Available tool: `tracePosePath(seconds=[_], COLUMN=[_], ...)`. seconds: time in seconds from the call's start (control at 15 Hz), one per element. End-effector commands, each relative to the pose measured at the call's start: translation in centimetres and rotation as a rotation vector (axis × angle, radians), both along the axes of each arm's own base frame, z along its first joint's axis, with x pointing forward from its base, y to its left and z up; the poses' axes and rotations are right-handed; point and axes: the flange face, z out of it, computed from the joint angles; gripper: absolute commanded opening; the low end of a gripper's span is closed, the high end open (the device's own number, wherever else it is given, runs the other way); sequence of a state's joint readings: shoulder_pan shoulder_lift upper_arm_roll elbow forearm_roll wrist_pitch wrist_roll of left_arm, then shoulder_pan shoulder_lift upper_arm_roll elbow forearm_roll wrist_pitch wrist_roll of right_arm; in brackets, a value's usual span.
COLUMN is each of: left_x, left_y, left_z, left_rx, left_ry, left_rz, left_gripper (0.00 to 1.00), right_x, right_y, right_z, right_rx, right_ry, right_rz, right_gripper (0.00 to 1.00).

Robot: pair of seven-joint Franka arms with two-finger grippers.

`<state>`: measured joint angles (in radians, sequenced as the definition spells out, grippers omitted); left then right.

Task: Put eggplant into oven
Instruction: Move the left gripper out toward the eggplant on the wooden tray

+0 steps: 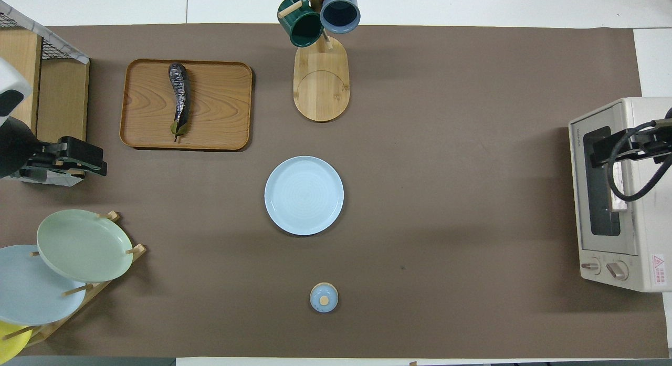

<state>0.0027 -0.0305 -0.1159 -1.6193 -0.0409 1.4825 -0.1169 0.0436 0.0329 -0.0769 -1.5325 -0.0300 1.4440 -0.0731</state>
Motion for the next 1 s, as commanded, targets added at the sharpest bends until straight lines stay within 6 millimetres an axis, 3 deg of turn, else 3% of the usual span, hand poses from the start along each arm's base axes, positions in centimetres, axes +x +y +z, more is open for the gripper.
tracePosePath(seconds=[0.0, 0.6, 0.8, 0.93], left_x=[-0.2, -0.4, 0.7, 2.9], left_y=[0.1, -0.3, -0.3, -0.3], left_z=[0.5, 0.7, 0.7, -1.3], left_rx=[-0.01, -0.008, -0.022, -0.033], left_ry=[-0.021, -0.034, -0.088, -0.059], left_rz=[0.002, 0.01, 0.01, 0.011], left_gripper=[1.0, 1.0, 1.0, 1.0], right_x=[-0.5, -0.5, -0.5, -0.5], right_y=[0.0, 0.0, 0.0, 0.0], right_z=[0.1, 0.1, 0.1, 0.1], right_rx=[0.027, 0.027, 0.027, 0.027], right_ry=[0.016, 0.016, 0.016, 0.016], right_rz=[-0.018, -0.018, -0.018, -0.018], right_gripper=[1.0, 1.0, 1.0, 1.0])
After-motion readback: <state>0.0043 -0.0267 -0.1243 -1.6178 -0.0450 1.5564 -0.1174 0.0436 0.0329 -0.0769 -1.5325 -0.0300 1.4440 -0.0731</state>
